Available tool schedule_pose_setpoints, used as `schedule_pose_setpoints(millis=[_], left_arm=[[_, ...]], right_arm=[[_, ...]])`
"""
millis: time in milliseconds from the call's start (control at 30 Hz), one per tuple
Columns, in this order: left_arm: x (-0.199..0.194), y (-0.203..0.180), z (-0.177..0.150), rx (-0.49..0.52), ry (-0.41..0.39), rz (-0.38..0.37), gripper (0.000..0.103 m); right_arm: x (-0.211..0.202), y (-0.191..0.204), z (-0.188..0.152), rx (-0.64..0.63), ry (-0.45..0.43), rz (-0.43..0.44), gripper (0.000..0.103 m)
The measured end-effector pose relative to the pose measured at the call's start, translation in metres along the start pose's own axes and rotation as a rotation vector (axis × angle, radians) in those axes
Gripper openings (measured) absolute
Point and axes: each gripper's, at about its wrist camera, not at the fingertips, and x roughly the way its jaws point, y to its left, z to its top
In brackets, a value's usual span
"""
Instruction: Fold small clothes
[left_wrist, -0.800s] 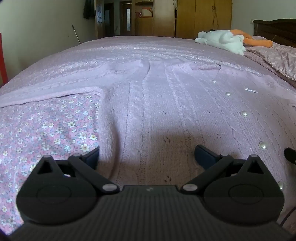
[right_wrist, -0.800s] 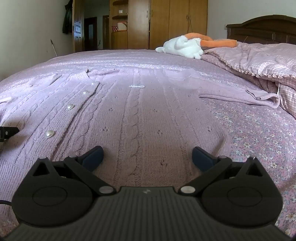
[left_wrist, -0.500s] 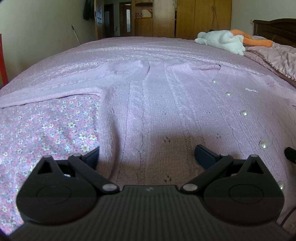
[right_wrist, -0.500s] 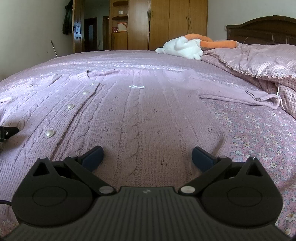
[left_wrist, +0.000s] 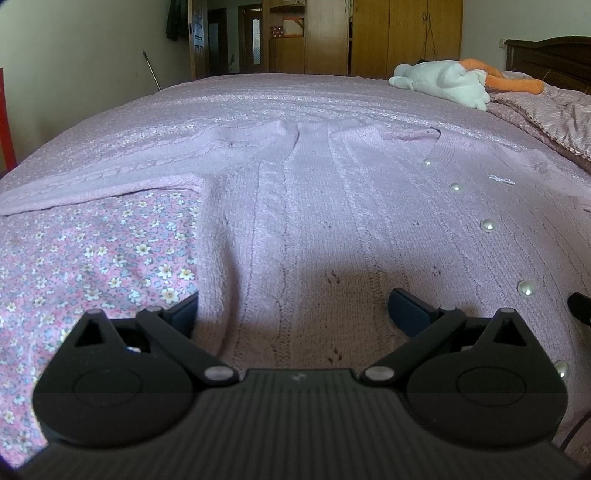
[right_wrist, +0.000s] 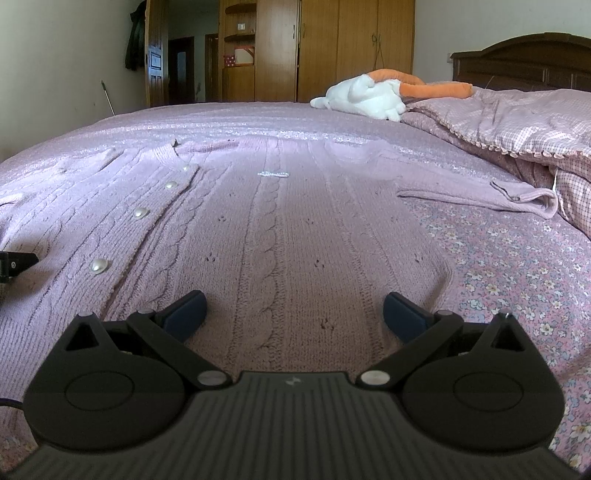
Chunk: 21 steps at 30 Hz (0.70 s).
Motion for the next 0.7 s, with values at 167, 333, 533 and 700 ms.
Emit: schedule_pose_setpoints(millis=[167,333,533,700], left_arm=[[-0.0003,-0.0007,-0.0009,0.001,-0.001,0.001,0.103],[-0.0003,-0.0005,-0.0008,0.001,-0.001,0.001,0.103],[-0.0003,-0.0005,-0.0009,0.001,-0.002,0.001,0.103],[-0.0004,-0.001,-0.0012,0.001,-0.002,0.001,0.103]], right_arm=[[-0.0008,-0.0002,0.0003,-0.001,0.0,-0.001,0.103],[-0.0002,0.0013,0.0023,-0.001,-0.001,-0.001,0.103],[-0.0012,0.0009,0.0009,-0.002,-0.002,-0.002,0.103],[-0.0011,0.0006,0.0012,-0.003,-0.003,-0.002,0.103]])
